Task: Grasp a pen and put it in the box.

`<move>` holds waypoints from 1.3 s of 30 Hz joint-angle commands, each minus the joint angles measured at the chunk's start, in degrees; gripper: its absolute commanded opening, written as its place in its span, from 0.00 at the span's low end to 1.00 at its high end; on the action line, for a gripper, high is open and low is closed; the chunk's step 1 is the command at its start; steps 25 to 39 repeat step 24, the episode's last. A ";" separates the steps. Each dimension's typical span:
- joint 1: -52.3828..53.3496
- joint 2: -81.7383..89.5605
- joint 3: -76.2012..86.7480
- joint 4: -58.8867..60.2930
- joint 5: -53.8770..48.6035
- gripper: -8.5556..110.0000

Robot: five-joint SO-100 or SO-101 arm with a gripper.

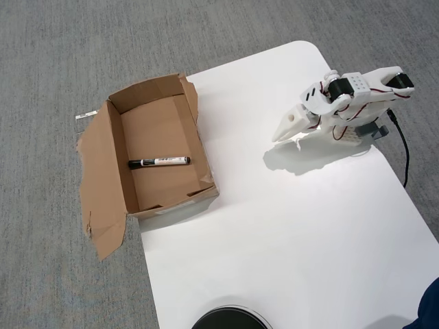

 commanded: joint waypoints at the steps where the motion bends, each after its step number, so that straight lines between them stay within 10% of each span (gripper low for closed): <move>1: 0.22 0.00 1.54 3.08 0.40 0.13; 39: 0.48 0.26 1.54 8.09 0.48 0.07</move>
